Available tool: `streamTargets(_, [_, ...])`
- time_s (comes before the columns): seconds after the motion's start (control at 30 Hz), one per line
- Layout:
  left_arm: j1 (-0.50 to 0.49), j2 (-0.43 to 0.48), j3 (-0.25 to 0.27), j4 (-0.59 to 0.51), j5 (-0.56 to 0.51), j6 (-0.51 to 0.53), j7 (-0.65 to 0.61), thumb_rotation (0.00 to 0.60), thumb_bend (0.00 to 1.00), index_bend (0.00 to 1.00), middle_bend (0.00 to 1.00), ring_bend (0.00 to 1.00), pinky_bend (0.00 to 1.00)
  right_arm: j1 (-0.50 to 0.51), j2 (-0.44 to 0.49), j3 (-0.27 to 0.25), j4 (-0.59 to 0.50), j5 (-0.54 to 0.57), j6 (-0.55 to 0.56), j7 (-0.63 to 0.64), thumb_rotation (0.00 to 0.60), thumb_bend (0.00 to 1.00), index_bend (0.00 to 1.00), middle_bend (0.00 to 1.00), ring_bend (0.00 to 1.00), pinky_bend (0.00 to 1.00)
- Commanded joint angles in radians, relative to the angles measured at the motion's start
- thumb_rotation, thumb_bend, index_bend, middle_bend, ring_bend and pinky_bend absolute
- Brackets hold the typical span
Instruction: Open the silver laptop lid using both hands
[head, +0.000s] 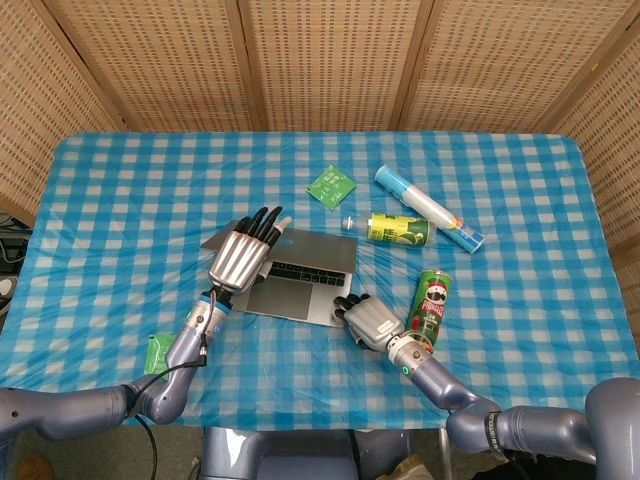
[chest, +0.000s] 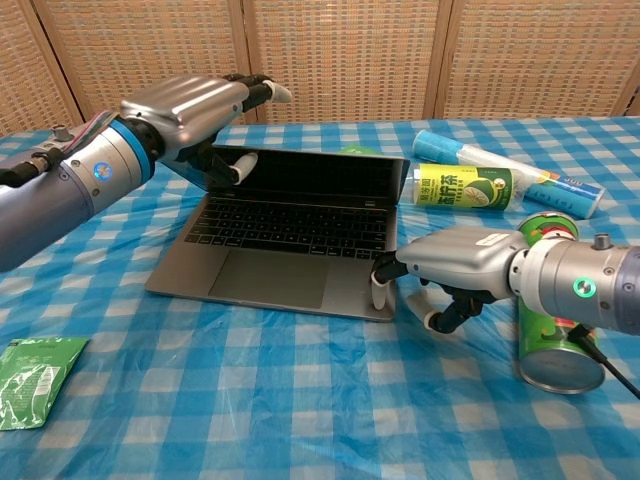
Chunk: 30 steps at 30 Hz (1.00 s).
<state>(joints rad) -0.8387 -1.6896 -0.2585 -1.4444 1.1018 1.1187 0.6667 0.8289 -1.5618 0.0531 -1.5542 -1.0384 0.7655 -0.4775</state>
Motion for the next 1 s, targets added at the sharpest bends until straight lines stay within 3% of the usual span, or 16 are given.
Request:
streamTargets(0.03, [-0.002,0.011,-0.012,0.002,-0.003,0.007,-0.006,0.6,0.51,0.0,0.0,0.0,0.02,0.003,0.0,-0.001,-0.002,-0.003,0.003,0.0,0.6,0.88,0.34,0.29,0.21,0.34])
streamTargets(0.2, [-0.006,0.043,-0.032,-0.005,-0.012,0.013,-0.002,0.6,0.51,0.0,0.0,0.0,0.0,0.007,0.002,-0.005,-0.004,-0.003,0.008,0.0,0.6,0.87,0.34,0.29,0.21,0.34])
streamTargets(0.63, [-0.062,0.09,-0.082,0.012,-0.168,-0.039,0.105,0.6,0.49,0.0,0.0,0.0,0.0,0.014,0.0,-0.017,-0.008,0.004,0.019,-0.016,0.6,0.86,0.34,0.29,0.21,0.34])
streamTargets(1.0, [-0.107,0.116,-0.099,0.042,-0.236,-0.062,0.129,0.6,0.49,0.0,0.0,0.0,0.0,0.037,0.0,-0.018,-0.022,0.021,0.009,-0.034,0.6,0.85,0.34,0.29,0.21,0.34])
